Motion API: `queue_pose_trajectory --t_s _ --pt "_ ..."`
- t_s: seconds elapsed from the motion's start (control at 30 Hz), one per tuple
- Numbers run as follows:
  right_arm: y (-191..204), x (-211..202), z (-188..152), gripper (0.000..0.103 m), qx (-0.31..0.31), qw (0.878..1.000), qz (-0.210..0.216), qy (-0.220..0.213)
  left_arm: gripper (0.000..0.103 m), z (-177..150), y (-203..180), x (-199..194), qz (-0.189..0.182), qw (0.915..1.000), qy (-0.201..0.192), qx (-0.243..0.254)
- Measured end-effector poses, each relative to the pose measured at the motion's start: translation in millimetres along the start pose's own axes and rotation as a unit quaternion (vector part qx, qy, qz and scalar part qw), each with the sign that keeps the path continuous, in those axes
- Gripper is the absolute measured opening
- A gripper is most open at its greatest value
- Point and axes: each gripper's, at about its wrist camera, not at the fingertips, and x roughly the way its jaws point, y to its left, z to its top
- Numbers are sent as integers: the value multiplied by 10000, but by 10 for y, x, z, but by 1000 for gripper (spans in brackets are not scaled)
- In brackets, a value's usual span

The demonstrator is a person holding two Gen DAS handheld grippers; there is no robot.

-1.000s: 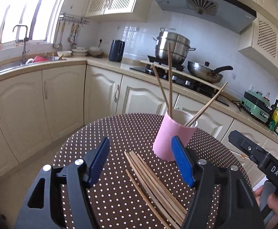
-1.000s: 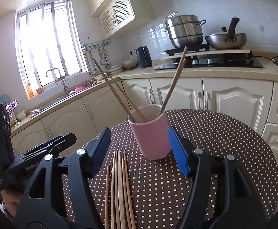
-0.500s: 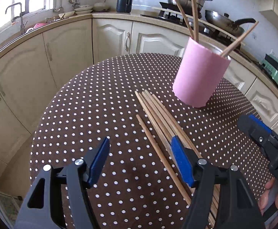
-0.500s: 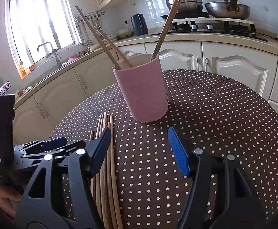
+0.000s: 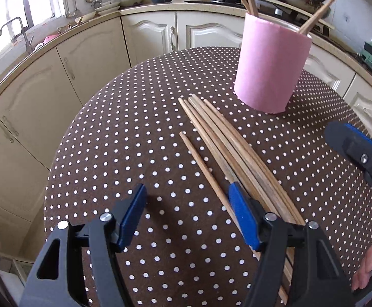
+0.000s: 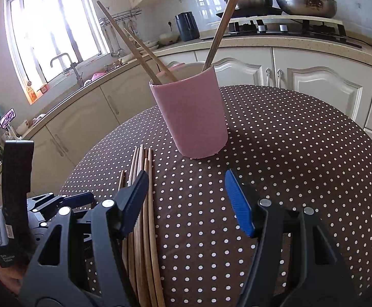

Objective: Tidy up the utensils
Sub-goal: 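Move both open grippers back down toward the chopstick pile, then close the left gripper on a chopstick while the right gripper grasps another chopstick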

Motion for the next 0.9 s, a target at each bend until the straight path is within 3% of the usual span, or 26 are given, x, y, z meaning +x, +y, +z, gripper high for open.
queue_pose_trajectory --t_s 0.37,0.9 --pt "24 103 -8 62 -163 9992 10 355 66 21 44 -7 -177 9996 92 192" --pt "299 401 -75 62 -968 9872 -266 1238 32 179 155 80 -301 9989 17 351"
